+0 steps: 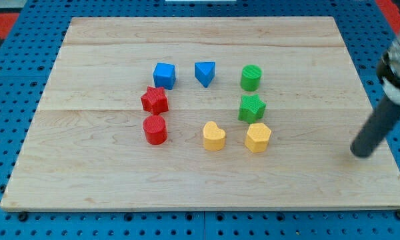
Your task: Move your arm down and up
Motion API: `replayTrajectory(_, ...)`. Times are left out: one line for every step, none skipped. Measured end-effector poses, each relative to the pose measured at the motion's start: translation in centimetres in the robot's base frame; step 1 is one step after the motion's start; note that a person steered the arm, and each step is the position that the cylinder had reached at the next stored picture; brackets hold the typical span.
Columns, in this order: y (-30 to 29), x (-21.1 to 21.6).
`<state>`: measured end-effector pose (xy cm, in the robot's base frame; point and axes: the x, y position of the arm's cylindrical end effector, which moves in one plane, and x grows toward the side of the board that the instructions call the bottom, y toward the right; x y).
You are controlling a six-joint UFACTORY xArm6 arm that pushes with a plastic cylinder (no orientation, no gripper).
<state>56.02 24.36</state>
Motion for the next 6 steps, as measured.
replayTrajectory(-2.7, 2.7)
replayTrajectory(-3.2, 2.7)
replayTrajectory(1.5, 1.8)
replayTrajectory(3.7, -3.3)
replayTrajectory(2.7, -8.4)
replayTrajectory(-0.4, -12.5)
